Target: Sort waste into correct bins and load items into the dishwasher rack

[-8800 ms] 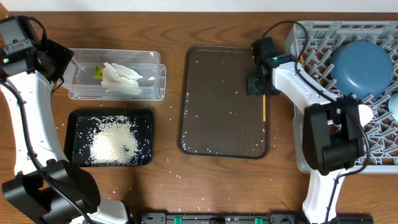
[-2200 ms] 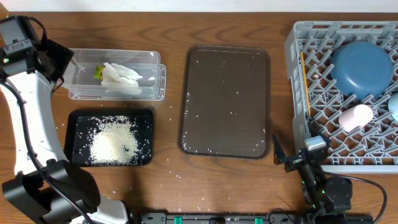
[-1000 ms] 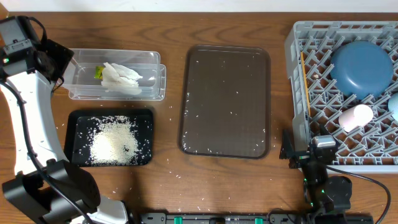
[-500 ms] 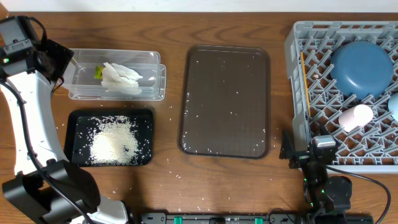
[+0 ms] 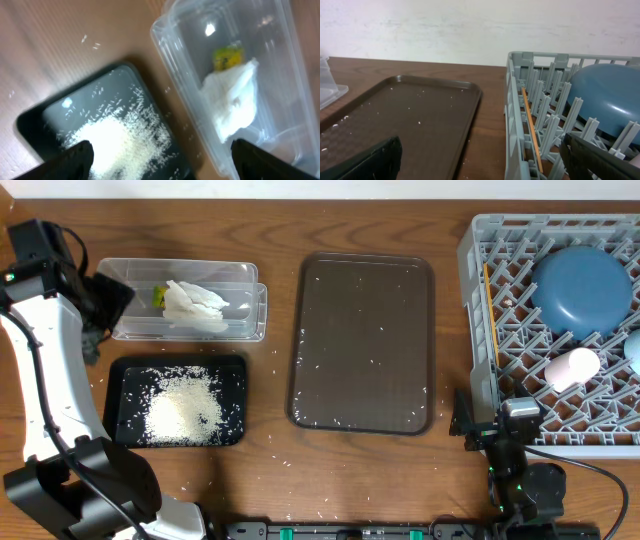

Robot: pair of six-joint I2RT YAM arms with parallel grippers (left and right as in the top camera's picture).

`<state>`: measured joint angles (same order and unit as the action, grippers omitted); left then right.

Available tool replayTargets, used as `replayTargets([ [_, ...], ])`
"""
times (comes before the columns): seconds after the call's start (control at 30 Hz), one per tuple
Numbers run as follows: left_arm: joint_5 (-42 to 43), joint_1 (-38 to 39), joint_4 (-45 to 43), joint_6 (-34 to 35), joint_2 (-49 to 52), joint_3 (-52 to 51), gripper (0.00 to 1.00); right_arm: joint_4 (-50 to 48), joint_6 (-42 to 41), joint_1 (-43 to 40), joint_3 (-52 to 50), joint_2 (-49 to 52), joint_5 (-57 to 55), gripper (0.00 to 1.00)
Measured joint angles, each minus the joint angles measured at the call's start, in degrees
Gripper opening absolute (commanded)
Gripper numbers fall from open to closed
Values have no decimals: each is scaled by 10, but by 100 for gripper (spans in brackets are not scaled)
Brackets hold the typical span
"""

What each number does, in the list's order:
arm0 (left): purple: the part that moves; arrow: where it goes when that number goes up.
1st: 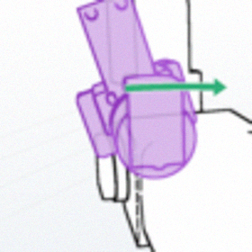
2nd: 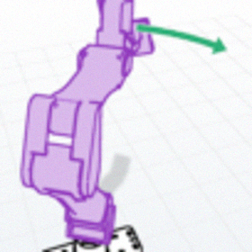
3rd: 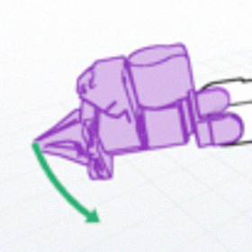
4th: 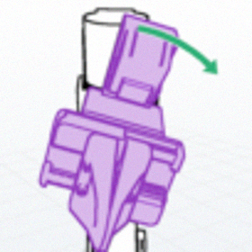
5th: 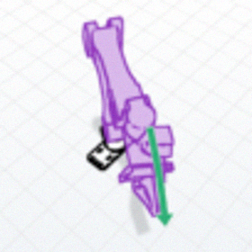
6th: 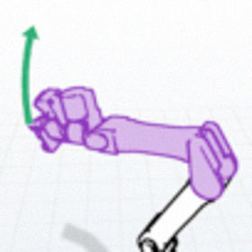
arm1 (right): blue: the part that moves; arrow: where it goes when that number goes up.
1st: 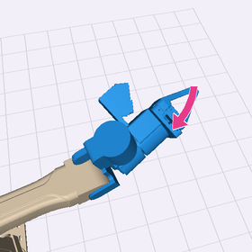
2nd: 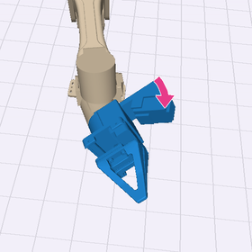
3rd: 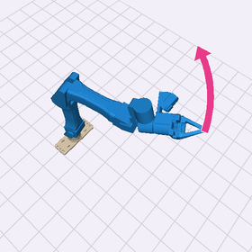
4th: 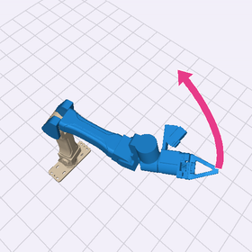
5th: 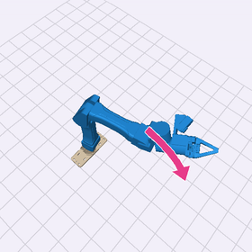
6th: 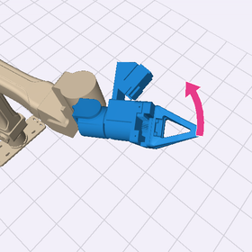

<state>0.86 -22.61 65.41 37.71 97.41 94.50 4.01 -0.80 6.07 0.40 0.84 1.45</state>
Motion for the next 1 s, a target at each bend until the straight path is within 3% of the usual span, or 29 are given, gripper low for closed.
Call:
replayTargets([
  [0.13, -8, 0, 62, -2, -2, -6, 91, 0, 0, 0, 0, 0, 0, 99],
  [0.27, -27, 6, 48, -18, -26, -68, 91, 0, 0, 0, 0, 0, 0, 99],
  [0.7, 7, 80, -399, -179, -263, -502, 91, 0, 0, 0, 0, -1, 0, 99],
  [1.0, 51, 104, -624, -208, -436, -748, 91, 0, 0, 0, 0, -1, -1, 99],
])
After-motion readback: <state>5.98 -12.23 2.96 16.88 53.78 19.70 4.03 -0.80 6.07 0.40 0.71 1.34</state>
